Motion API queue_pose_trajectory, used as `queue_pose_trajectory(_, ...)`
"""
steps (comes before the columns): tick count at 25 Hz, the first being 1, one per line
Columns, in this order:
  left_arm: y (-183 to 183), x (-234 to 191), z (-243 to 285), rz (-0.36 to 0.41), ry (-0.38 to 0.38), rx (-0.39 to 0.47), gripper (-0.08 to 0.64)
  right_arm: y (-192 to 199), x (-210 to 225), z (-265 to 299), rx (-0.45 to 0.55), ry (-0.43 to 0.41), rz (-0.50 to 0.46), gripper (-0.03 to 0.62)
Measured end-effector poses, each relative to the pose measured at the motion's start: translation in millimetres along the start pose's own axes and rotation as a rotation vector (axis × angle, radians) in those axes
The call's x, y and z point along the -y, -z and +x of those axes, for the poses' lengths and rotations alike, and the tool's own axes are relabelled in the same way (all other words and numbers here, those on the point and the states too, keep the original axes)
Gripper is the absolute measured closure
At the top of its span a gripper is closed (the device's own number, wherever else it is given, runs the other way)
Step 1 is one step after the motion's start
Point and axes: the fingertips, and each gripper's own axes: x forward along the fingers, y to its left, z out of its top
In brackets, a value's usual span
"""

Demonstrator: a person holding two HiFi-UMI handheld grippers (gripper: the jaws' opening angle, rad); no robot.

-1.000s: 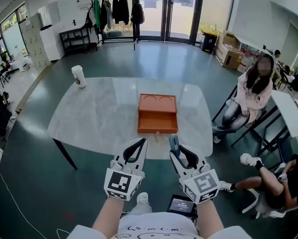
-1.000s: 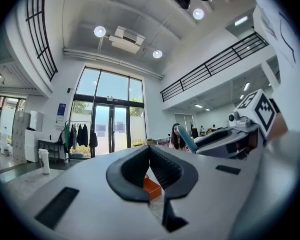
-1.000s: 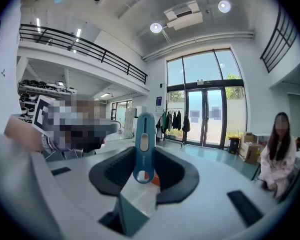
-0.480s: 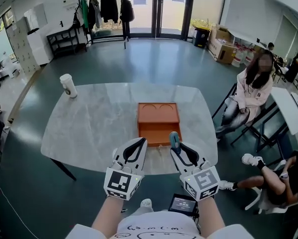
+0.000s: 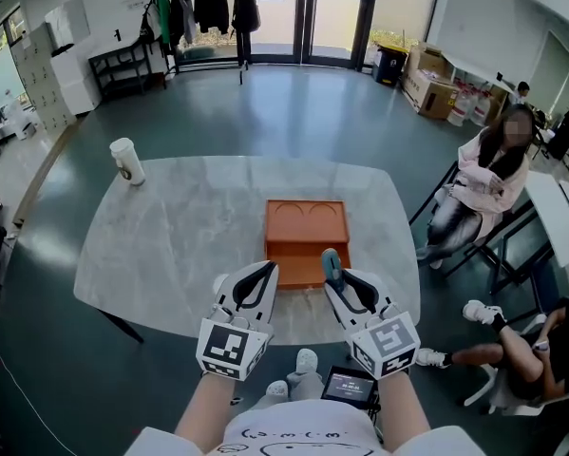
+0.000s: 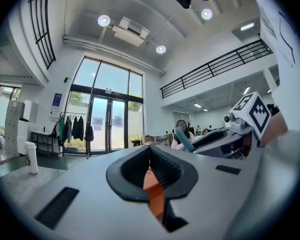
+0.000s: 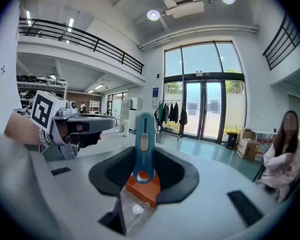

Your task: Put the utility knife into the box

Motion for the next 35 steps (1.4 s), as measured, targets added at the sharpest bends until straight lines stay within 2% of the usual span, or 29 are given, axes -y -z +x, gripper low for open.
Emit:
queue_pose_trajectory(18,15.8,-31.9,59.1,-0.022,-0.112,-0.026,0.545,16.6,58.1,61.7,-0.098,-0.152,-0.061,0.46)
queue_pose_trajectory(29,34.1,-42.9,78.8,-0.03,-0.139,-0.073,0.545,67.2,60.5,101.5,-0.327,-0.313,-0.137,0.459)
queue_pose_trajectory(35,40.6,-46.6,86.4,-0.02,-0.14,-0.097,0.545,91.7,62.0,119.2,-0.433,-0.38,-0.142,0.459)
